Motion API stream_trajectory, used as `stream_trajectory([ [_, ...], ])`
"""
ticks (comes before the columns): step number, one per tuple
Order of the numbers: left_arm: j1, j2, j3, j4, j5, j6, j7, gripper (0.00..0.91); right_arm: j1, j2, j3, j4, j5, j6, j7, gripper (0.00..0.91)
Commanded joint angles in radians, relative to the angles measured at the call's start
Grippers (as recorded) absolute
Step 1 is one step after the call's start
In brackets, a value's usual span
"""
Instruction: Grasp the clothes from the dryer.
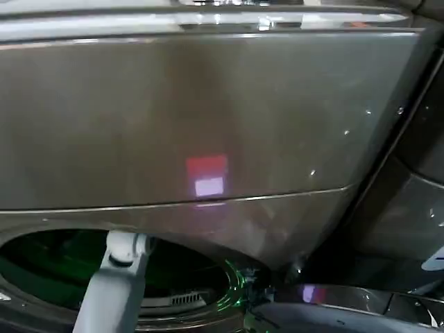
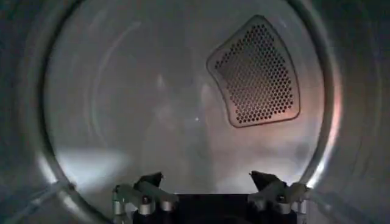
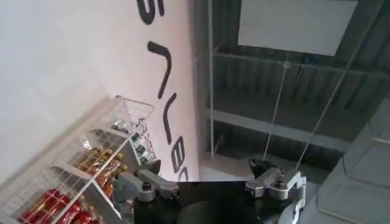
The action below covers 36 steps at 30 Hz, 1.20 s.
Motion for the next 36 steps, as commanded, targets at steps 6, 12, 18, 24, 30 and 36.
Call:
stream_trajectory([
  [6, -0.187, -0.017, 0.046, 0.252, 0.016, 0.054, 0.058, 0.907, 0.002, 0.0, 0.004, -0.002, 0.001, -0.001, -0.001, 0.907],
  [12, -0.222, 0.018, 0.103, 0.293, 0.053, 0.172, 0.168, 0.907, 0.003, 0.001, 0.004, -0.001, 0.001, -0.001, -0.002, 0.907],
  [18, -0.306, 0.056, 0.233, 0.379, 0.198, 0.194, 0.403, 0.907, 0.014, 0.001, -0.013, 0.01, 0.0, -0.002, -0.002, 0.907],
  [24, -0.38, 0.069, 0.385, 0.472, 0.303, 0.105, 0.572, 0.907, 0.018, 0.008, -0.018, 0.011, -0.001, -0.001, -0.002, 0.907],
  [30, -0.445, 0.069, 0.459, 0.582, 0.387, 0.028, 0.71, 0.907, 0.02, 0.014, -0.022, 0.014, -0.003, 0.001, -0.003, 0.907],
  [36, -0.523, 0.082, 0.569, 0.696, 0.453, -0.066, 0.794, 0.907, 0.026, 0.015, -0.033, 0.018, -0.004, 0.001, -0.003, 0.907],
])
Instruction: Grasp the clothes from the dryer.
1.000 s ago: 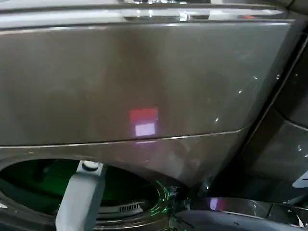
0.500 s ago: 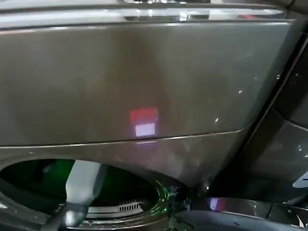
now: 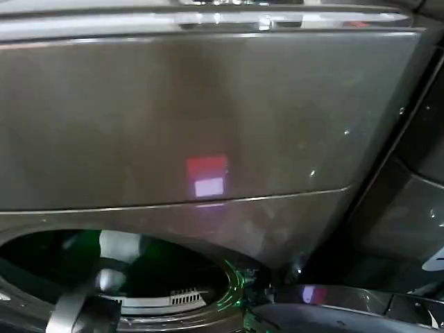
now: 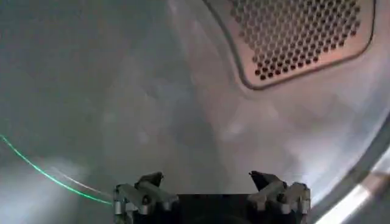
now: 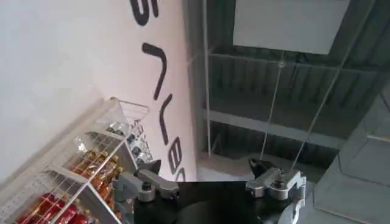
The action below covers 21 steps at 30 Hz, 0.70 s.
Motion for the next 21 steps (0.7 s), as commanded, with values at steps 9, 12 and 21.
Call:
stream_trajectory([
  [9, -0.193, 0.023, 0.315, 0.291, 0.351, -0.307, 0.325, 0.907, 0.005, 0.006, -0.011, 0.01, -0.001, 0.001, 0.0, 0.907],
  [12, -0.212, 0.01, 0.327, 0.33, 0.37, -0.408, 0.371, 0.907, 0.002, 0.008, -0.009, 0.008, -0.001, 0.002, 0.0, 0.907],
  [21, -0.28, 0.012, 0.427, 0.387, 0.361, -0.501, 0.492, 0.907, 0.004, 0.009, -0.012, 0.018, 0.001, 0.001, 0.0, 0.907],
])
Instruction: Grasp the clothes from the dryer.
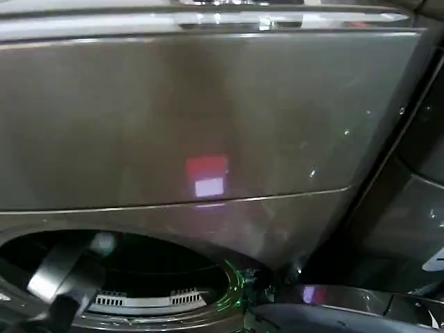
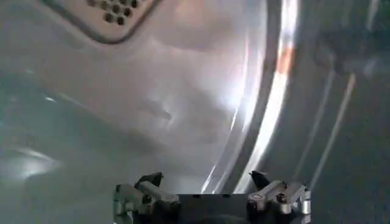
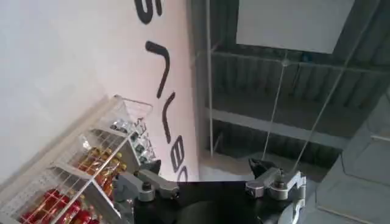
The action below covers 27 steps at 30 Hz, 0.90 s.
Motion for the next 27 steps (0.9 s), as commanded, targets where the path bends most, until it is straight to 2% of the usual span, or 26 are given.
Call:
stream_trajectory([
  [1, -0.078, -0.002, 0.137, 0.097, 0.095, -0.167, 0.162, 0.907, 0.003, -0.001, -0.002, 0.002, 0.001, 0.0, 0.0, 0.907],
  [13, -0.09, -0.042, 0.19, 0.164, 0.24, -0.194, 0.229, 0.907, 0.045, -0.002, -0.06, 0.012, -0.011, 0.003, 0.001, 0.907],
  [27, -0.093, -0.034, 0.208, 0.176, 0.209, -0.258, 0.3, 0.907, 0.047, -0.006, -0.061, 0.011, -0.016, 0.003, 0.001, 0.907],
])
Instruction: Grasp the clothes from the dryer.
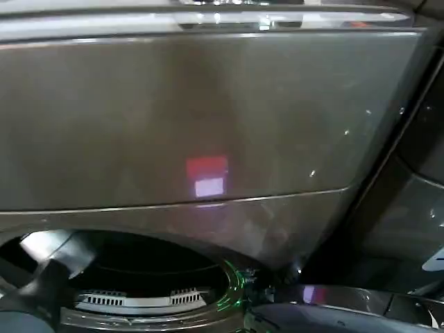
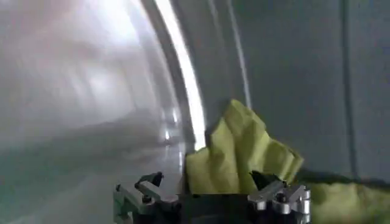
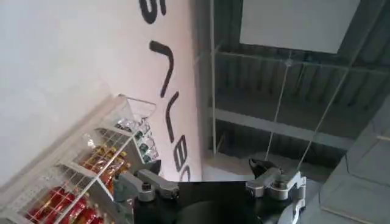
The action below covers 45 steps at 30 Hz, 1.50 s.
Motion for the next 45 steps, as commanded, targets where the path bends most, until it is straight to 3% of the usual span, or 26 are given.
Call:
stream_trajectory([
  [1, -0.005, 0.0, 0.026, 0.026, -0.002, -0.041, 0.053, 0.907, 0.005, -0.003, -0.007, -0.002, -0.001, 0.0, 0.0, 0.907],
  [26, 0.086, -0.022, -0.003, 0.095, -0.045, -0.046, -0.02, 0.907, -0.012, -0.009, 0.009, -0.009, -0.001, 0.003, 0.0, 0.907],
  [27, 0.085, -0.023, -0.003, 0.096, -0.046, -0.048, -0.02, 0.83, -0.012, -0.009, 0.009, -0.009, -0.001, 0.003, 0.0, 0.907],
  [28, 0.083, -0.023, -0.003, 0.096, -0.048, -0.048, -0.02, 0.466, -0.011, -0.008, 0.009, -0.009, -0.002, 0.002, 0.0, 0.907],
  [29, 0.081, -0.024, -0.003, 0.097, -0.049, -0.047, -0.02, 0.341, -0.011, -0.009, 0.008, -0.008, -0.002, 0.002, 0.001, 0.907],
  [30, 0.079, -0.026, -0.003, 0.098, -0.05, -0.048, -0.019, 0.148, -0.009, -0.009, 0.005, -0.007, -0.002, 0.002, 0.001, 0.907],
  [31, 0.076, -0.027, -0.003, 0.099, -0.051, -0.049, -0.02, 0.08, -0.007, -0.008, 0.003, -0.006, -0.002, 0.002, 0.001, 0.907],
  [33, 0.075, -0.029, -0.003, 0.101, -0.052, -0.05, -0.02, 0.0, -0.004, -0.007, 0.0, -0.005, -0.003, 0.002, 0.001, 0.907],
  [45, 0.069, -0.035, -0.001, 0.107, -0.064, -0.061, -0.015, 0.0, 0.003, -0.007, -0.007, -0.008, -0.006, 0.003, 0.001, 0.907],
])
